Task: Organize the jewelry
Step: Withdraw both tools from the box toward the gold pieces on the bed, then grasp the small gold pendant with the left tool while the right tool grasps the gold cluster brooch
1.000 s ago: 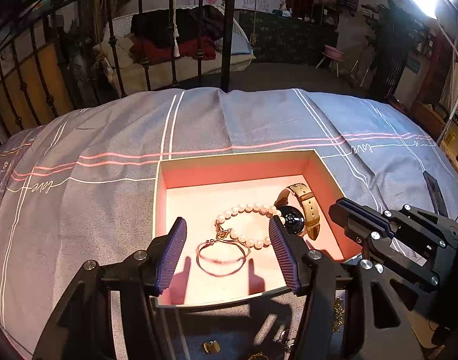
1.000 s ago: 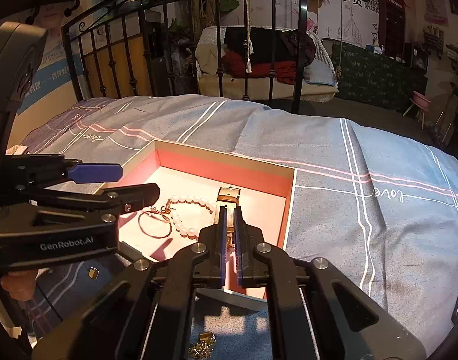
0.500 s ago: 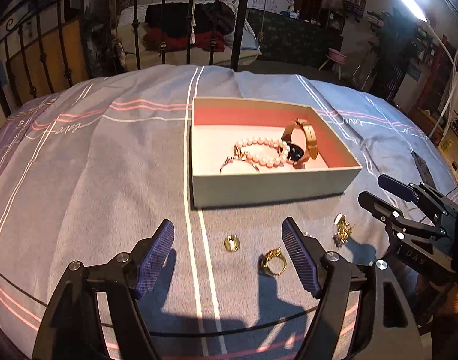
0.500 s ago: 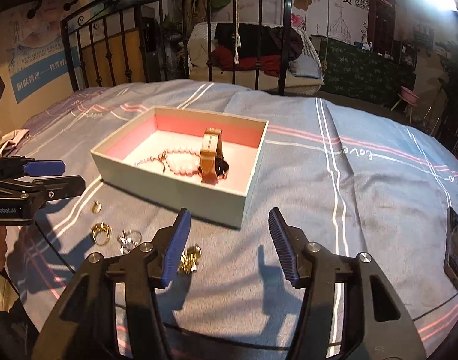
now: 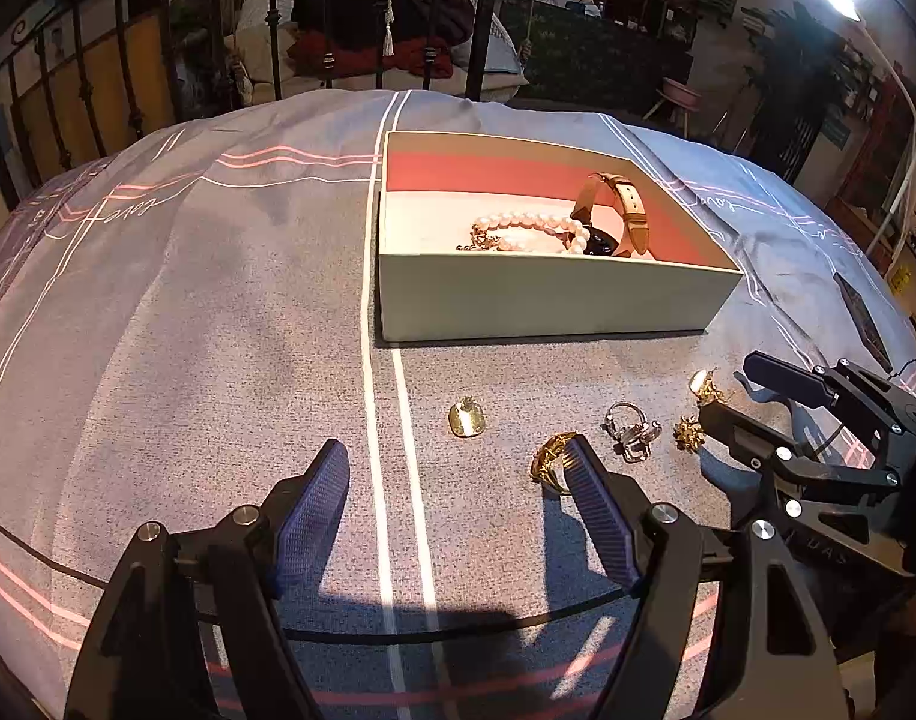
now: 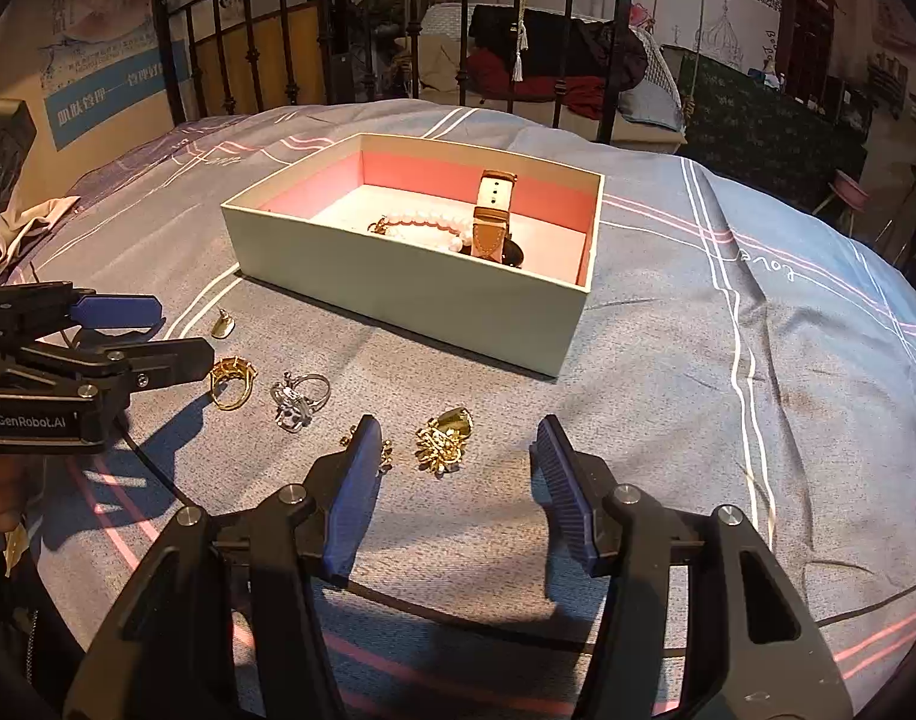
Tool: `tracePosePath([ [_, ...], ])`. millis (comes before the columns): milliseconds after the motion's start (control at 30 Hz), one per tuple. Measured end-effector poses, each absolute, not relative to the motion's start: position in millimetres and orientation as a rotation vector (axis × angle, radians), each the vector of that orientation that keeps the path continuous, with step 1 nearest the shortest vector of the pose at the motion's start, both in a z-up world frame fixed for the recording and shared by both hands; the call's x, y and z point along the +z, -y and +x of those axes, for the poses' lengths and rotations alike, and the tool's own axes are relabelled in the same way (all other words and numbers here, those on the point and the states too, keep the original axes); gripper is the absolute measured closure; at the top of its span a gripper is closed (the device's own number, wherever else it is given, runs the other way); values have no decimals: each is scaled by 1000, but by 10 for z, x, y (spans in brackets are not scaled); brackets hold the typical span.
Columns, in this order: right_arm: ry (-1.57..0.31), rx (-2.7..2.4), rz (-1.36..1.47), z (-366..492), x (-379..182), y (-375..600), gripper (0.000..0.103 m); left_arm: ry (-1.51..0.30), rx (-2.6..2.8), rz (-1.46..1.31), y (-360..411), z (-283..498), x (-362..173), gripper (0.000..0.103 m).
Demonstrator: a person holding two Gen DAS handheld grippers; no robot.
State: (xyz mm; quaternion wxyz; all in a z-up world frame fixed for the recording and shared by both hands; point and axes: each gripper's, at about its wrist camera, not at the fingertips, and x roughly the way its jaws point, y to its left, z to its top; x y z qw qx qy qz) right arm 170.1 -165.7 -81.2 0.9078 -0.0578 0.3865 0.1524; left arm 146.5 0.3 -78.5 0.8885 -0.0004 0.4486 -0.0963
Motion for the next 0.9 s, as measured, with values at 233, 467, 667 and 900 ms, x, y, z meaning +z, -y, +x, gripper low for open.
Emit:
tracePosePath([
  [233, -794, 300, -65, 1710, -771, 1711, 59, -935, -205, -18, -24, 1551, -789, 32],
  [467, -811, 297, -60, 1717, -822, 1685, 71, -946, -213, -37, -40, 1654, -793, 43],
  [667, -793, 287, -7, 1679, -806, 1768, 74, -950, -237, 14, 59, 1661, -847, 67],
  [900, -809, 287, -14, 1670, -844, 1762, 74, -936, -249, 59, 137, 1637, -876, 90],
])
